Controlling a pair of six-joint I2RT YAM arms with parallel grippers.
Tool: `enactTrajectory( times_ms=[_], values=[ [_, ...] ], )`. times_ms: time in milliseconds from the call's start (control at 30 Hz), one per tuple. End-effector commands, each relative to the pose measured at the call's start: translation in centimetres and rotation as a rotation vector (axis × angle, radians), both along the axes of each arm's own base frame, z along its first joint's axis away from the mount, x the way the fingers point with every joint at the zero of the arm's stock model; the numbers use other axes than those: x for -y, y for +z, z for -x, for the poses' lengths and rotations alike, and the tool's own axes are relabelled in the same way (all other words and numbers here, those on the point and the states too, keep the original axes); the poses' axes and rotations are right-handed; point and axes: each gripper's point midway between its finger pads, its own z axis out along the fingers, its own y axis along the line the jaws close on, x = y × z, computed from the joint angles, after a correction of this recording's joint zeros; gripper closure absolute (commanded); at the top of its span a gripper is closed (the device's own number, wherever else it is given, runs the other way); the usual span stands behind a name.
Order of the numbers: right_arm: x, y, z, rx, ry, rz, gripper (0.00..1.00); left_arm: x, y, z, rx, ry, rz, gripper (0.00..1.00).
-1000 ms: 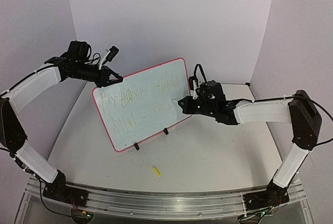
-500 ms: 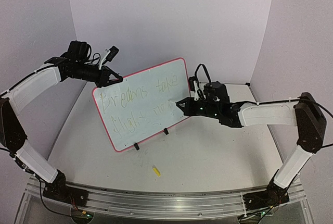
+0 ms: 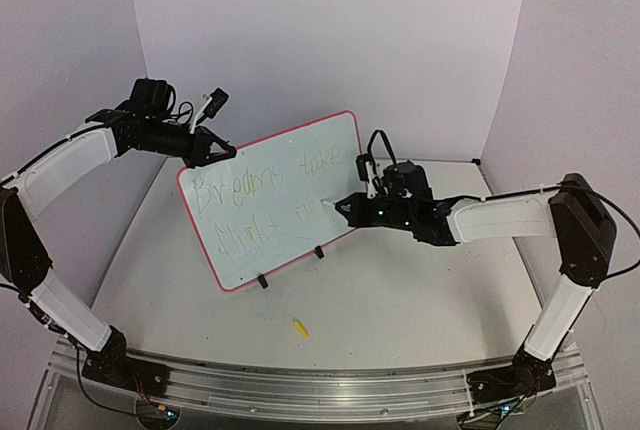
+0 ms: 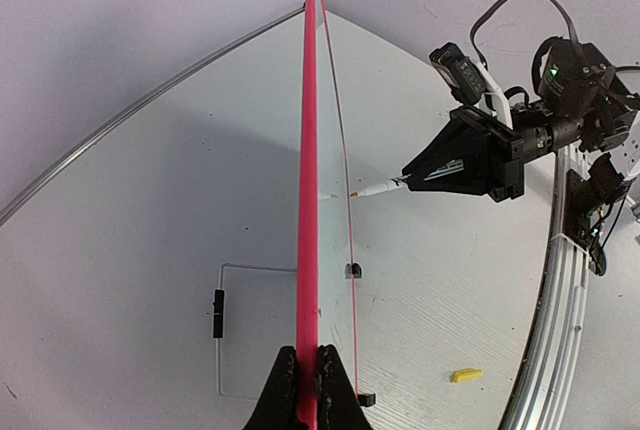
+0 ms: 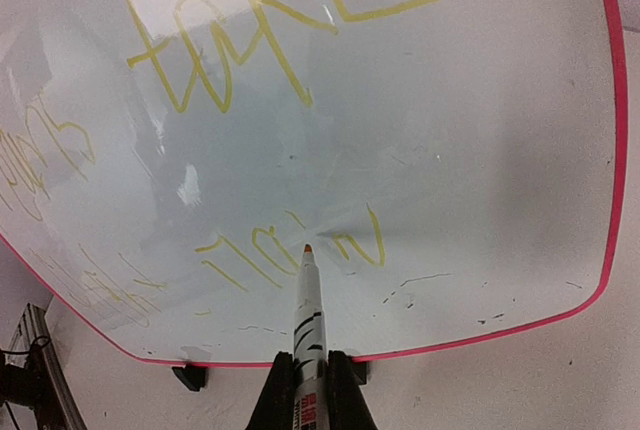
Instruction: Write a sentence on the whiteboard
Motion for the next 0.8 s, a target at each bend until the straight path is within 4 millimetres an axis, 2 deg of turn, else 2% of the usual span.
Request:
enactTrajectory(
  times_ms=[0,367,767],
  values=[
    [-1.3,2.8,-0.9,0.06,0.006,-0.059,1.0,1.4,-7.0,3.4,-0.216,-0.103,-0.097,1.0],
    [-1.5,1.8,-1.2,0.043,0.002,-0.048,1.0,1.4,-7.0,3.4,-0.215,-0.103,-0.096,1.0],
    [-0.1,-0.3,-0.9,0.002,-0.051,-0.017,1.0,1.4,-7.1,3.4,-0.22,-0.104,-0.097,1.0]
  ],
)
